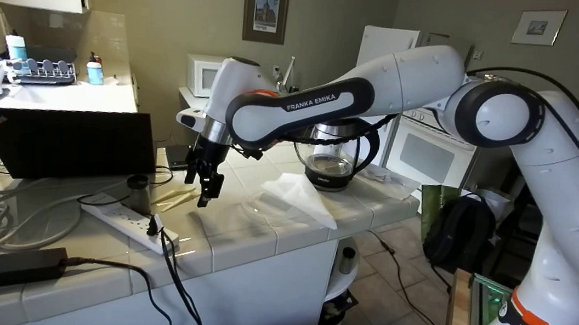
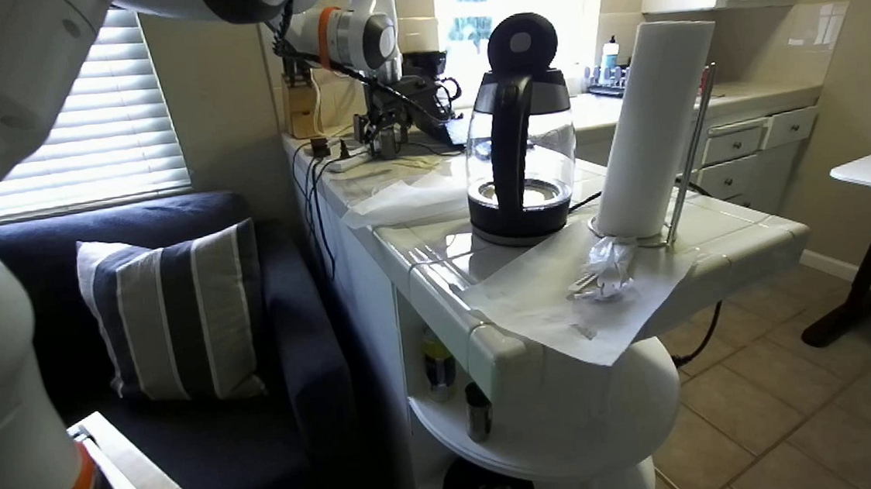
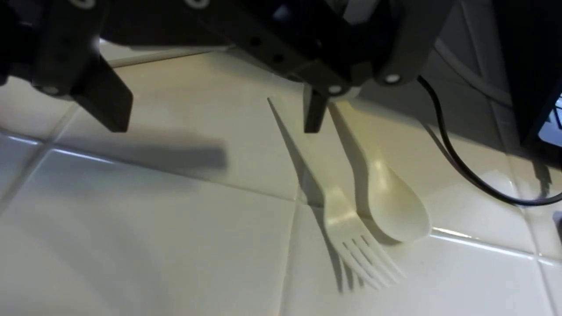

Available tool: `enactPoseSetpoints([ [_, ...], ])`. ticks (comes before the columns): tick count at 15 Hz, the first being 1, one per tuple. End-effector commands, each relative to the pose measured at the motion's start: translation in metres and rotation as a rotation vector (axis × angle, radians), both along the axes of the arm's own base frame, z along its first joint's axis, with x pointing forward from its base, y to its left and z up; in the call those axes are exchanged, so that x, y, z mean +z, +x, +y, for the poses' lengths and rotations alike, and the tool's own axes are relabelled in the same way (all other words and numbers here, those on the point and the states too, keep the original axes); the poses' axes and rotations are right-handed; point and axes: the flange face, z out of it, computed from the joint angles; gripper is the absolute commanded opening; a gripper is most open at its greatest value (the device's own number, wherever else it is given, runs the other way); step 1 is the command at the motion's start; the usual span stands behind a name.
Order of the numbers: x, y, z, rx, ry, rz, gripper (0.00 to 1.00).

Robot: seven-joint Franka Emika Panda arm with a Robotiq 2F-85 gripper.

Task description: Move the plastic fork to the right

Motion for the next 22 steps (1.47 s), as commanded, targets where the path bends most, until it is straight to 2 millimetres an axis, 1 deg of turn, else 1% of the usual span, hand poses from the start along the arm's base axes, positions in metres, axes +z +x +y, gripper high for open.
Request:
enactPoseSetpoints([
  [1,-0.012,0.023,-0.001,0.066,-0.015,0.011,1.0],
  [2,-0.014,0.028,-0.002,0.074,-0.014,0.014,1.0],
  [4,-0.019,0.035,-0.006,0.075,-0.014,0.024,0.73],
  [5,-0.02,0.039,-0.008,0.074,-0.016,0.025,0.66],
  [6,-0.022,0.043,-0.011,0.074,-0.011,0.029,0.56],
  [8,-0.027,0.049,-0.016,0.071,-0.01,0.036,0.42],
  [9,-0.028,0.052,-0.019,0.067,-0.009,0.036,0.43],
  [11,-0.031,0.058,-0.022,0.055,0.001,0.029,0.4],
  [12,-0.032,0.06,-0.023,0.054,0.011,0.025,0.44],
  [13,-0.033,0.063,-0.025,0.05,0.017,0.016,0.43],
  [16,-0.036,0.068,-0.026,0.054,0.025,0.001,0.39],
  [17,-0.037,0.068,-0.027,0.055,0.028,0.002,0.36],
  [18,-0.039,0.068,-0.026,0.061,0.032,0.007,0.33],
  [20,-0.042,0.066,-0.025,0.069,0.035,0.037,0.2],
  [21,-0.042,0.064,-0.023,0.074,0.031,0.059,0.08],
  [22,-0.043,0.061,-0.023,0.074,0.023,0.083,0.0],
])
